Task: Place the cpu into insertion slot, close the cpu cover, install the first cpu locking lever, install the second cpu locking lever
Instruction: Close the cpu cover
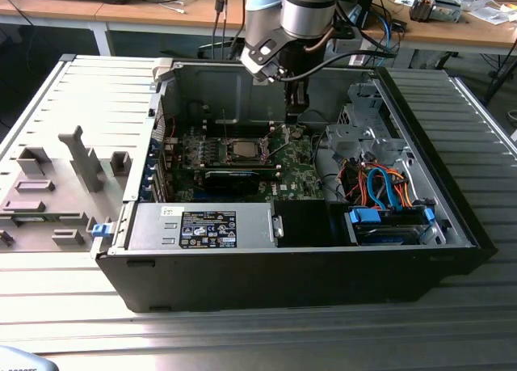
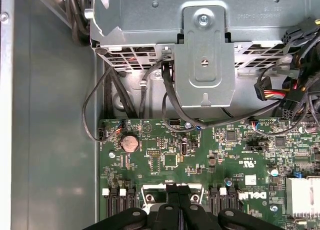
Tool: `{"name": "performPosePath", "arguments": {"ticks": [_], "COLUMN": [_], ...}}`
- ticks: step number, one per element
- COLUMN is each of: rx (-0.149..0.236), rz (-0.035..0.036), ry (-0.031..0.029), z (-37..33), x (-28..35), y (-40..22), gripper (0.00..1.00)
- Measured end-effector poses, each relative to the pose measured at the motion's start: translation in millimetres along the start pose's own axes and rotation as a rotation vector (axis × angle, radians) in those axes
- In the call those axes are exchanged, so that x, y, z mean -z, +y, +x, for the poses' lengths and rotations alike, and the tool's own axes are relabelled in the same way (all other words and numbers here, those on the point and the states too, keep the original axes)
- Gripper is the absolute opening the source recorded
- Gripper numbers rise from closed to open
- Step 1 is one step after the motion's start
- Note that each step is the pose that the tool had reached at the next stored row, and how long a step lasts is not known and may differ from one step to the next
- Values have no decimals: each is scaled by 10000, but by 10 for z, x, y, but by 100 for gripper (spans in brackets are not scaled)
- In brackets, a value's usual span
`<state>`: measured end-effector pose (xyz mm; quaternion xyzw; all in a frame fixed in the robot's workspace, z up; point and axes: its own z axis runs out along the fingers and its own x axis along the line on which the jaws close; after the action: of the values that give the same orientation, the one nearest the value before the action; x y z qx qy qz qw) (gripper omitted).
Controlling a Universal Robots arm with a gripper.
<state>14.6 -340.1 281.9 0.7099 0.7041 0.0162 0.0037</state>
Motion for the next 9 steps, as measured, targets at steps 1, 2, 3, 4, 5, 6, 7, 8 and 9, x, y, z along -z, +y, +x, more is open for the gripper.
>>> {"name": "performPosePath", "arguments": {"ticks": [1, 2, 3, 4, 5, 6, 7, 8, 9], "rx": [0, 0, 0, 0, 0, 0, -1, 0, -1], "rz": [0, 0, 0, 0, -1, 0, 0, 0, 0], "ry": [0, 1, 0, 0, 0, 0, 0, 0, 0], "z": [0, 0, 0, 0, 0, 0, 0, 0, 0], "x": [-1, -1, -2, -2, -3, -3, -4, -5, -5], "y": [3, 7, 10, 14, 17, 21, 27, 31, 35], "gripper": [11, 11, 11, 11, 11, 11, 11, 11, 11]}}
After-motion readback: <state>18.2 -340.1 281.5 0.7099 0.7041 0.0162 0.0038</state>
